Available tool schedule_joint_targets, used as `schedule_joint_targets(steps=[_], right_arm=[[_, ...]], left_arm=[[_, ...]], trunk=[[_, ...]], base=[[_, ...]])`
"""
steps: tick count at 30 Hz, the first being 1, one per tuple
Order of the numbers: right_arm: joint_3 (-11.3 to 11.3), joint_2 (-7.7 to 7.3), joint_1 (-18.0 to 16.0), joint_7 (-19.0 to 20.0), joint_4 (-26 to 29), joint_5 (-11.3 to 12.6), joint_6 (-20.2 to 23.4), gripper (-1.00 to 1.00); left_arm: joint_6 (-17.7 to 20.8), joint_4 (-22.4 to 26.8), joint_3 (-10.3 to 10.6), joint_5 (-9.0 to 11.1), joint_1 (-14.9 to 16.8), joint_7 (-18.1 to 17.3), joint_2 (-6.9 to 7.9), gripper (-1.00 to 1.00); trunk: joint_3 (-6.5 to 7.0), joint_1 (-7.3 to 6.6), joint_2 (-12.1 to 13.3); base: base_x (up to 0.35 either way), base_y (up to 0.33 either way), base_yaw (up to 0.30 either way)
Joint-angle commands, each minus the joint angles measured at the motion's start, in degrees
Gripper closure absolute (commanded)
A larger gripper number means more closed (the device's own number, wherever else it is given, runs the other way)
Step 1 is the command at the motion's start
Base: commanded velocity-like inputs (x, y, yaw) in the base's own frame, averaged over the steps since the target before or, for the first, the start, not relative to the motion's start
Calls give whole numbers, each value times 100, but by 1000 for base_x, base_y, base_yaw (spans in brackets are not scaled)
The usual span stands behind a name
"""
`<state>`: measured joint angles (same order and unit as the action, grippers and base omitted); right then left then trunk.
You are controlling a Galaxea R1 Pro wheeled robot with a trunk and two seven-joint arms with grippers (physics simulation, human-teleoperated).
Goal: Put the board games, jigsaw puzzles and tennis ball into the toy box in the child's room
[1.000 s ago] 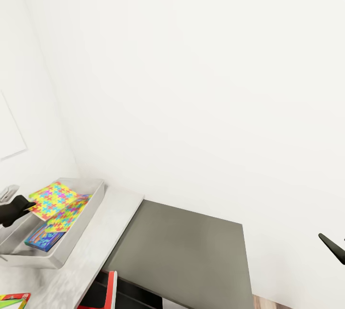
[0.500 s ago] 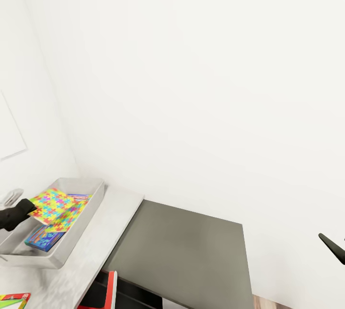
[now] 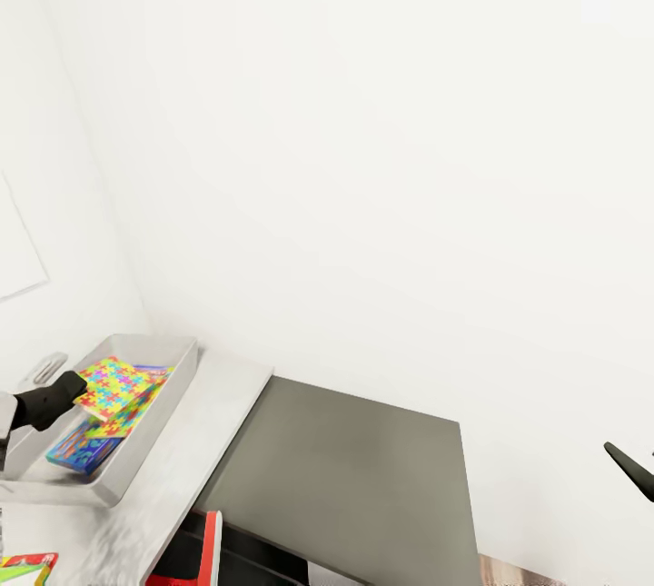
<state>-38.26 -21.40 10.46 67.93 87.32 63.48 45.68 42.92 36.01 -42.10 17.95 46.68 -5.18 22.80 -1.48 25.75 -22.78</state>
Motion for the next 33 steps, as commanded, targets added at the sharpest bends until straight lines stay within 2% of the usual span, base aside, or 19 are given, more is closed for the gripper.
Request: schedule_joint_targets(steps=[1,8,18,30,31,33], right_arm=[[2,-3,0,-7,1,33,37,-100],[2,-4,0,-8,-3,33,37,-100],[2,-5,0,-8,-18,32,38,-100],[2,3,0,1,-40,32,38,-100],[2,4,0,1,-40,32,38,-100],[2,4,0,1,-40,32,38,-100]], left_arm=[[8,3,-29,-29,16,-10,-11,100],[-182,3,-27,-29,75,91,-43,100],[-422,3,-18,-29,86,113,-187,100],[-424,3,-17,-36,86,114,-183,100],[-422,3,-17,-35,86,114,-182,-100],[-419,3,-17,-33,86,114,-181,-100]], trunk=[[-22,4,-14],[-86,4,-14],[-178,4,-14],[-236,4,-14],[-237,4,-14],[-237,4,-14]], base=[[0,0,0],[0,0,0],[0,0,0],[0,0,0],[0,0,0],[0,0,0]])
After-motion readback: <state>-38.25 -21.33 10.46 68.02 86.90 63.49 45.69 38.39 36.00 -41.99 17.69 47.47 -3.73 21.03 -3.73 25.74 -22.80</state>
